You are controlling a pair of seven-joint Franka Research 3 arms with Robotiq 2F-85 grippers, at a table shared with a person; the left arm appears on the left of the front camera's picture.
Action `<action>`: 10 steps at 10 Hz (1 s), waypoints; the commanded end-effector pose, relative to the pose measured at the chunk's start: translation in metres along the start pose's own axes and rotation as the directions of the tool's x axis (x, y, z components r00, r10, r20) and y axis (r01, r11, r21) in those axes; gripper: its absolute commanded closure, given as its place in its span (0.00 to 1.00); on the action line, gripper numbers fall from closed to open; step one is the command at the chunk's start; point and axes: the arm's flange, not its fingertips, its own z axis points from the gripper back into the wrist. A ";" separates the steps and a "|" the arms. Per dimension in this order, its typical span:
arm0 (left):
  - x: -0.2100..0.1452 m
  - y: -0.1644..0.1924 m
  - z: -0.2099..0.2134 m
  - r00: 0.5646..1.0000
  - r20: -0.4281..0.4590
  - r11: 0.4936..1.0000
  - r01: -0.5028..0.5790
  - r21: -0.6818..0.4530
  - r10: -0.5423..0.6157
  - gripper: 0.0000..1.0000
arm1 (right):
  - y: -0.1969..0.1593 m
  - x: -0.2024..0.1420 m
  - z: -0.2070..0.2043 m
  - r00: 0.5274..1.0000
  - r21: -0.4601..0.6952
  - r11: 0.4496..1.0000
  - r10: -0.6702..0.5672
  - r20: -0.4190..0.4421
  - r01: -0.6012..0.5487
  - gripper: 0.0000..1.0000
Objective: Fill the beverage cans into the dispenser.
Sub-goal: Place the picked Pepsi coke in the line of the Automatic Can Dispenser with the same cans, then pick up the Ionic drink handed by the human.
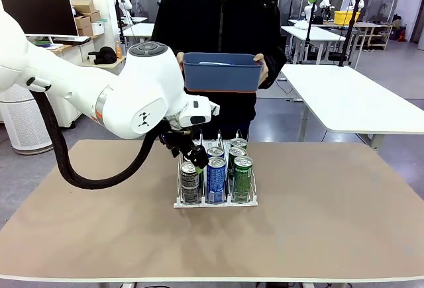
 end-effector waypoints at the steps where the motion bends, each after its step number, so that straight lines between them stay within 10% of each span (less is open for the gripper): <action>1: 0.002 0.001 0.000 1.000 0.001 1.000 -0.002 -0.001 0.002 0.00 | -0.001 -0.001 -0.001 1.000 0.004 1.000 -0.007 0.009 0.007 0.01; 10: 0.002 0.001 0.000 1.000 0.001 1.000 -0.002 -0.001 0.002 0.00 | -0.001 -0.001 -0.001 1.000 0.004 1.000 -0.007 0.009 0.007 0.01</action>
